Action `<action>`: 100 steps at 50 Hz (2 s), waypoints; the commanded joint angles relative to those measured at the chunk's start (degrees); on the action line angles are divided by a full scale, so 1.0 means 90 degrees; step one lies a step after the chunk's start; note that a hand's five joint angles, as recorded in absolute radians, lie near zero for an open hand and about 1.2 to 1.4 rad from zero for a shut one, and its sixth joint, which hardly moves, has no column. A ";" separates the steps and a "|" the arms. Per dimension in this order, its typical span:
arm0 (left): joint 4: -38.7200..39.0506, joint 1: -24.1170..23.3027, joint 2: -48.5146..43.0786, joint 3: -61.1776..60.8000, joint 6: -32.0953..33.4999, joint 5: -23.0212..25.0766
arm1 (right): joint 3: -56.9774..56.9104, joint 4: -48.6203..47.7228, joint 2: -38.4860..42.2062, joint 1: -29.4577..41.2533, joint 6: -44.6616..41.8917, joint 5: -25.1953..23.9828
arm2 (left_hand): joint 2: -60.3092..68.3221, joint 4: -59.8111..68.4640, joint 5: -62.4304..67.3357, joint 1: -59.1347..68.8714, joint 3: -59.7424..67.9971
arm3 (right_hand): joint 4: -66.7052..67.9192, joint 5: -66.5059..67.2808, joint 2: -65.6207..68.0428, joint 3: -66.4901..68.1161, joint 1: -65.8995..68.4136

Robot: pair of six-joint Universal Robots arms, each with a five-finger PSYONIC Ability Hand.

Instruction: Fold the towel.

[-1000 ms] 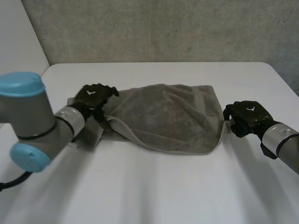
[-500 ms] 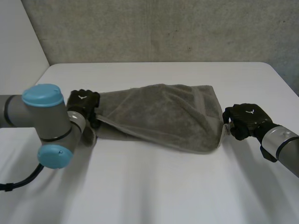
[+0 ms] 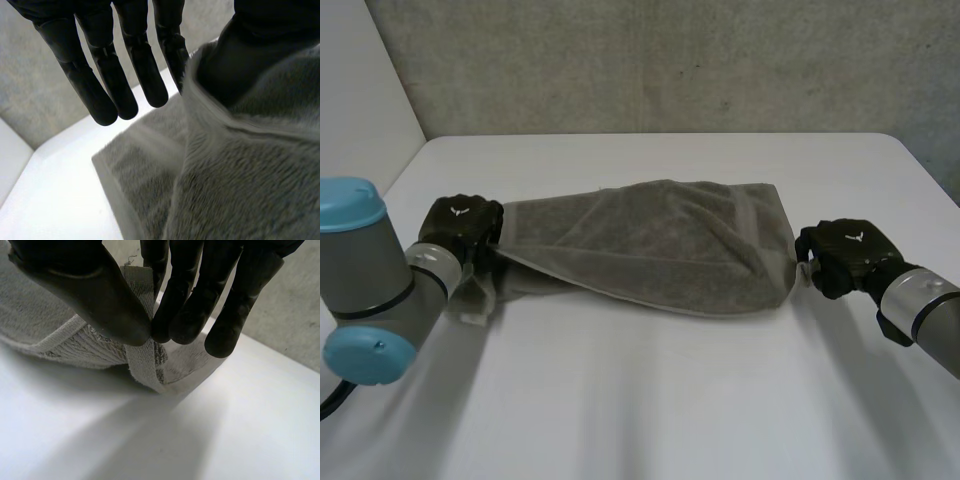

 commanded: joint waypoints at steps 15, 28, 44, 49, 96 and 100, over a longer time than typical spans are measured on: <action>-0.1351 0.0114 0.1572 -0.1151 0.2993 0.0796 | -0.0237 0.1108 -0.1956 -0.0711 0.0726 -0.0832 | 0.0445 0.0416 -0.0646 0.0462 0.0379 | 0.0415 0.0384 0.0397 0.0362 0.0529; -0.2141 0.0446 0.2830 -0.2080 0.3258 0.1497 | -0.0490 0.3490 -0.2112 -0.2312 -0.1234 -0.1995 | 0.0445 0.0416 -0.0646 0.0462 0.0379 | 0.0415 0.0384 0.0397 0.0362 0.0529; -0.2408 0.0544 0.2291 -0.1281 0.2721 0.2300 | -0.1086 0.5127 -0.1929 -0.2471 -0.3142 -0.2484 | 0.0445 0.0416 -0.0646 0.0462 0.0379 | 0.0415 0.0384 0.0397 0.0362 0.0529; -0.2396 0.0417 0.0952 -0.0374 0.2721 0.2105 | -0.1563 0.4540 -0.0954 -0.1487 -0.3112 -0.1959 | 0.0445 0.0416 -0.0646 0.0462 0.0379 | 0.0415 0.0384 0.0397 0.0362 0.0529; -0.1343 -0.0110 -0.4932 0.7032 0.3561 0.1928 | -0.4640 0.0808 0.3228 0.0606 -0.0593 0.2135 | 0.0445 0.0416 -0.0646 0.0462 0.0379 | 0.0415 0.0384 0.0397 0.0362 0.0529; -0.1244 -0.0130 -0.4922 0.6983 0.3561 0.1928 | -0.4856 0.0828 0.3424 0.0616 -0.0603 0.2184 | 0.0445 0.0416 -0.0646 0.0462 0.0379 | 0.0415 0.0384 0.0397 0.0362 0.0529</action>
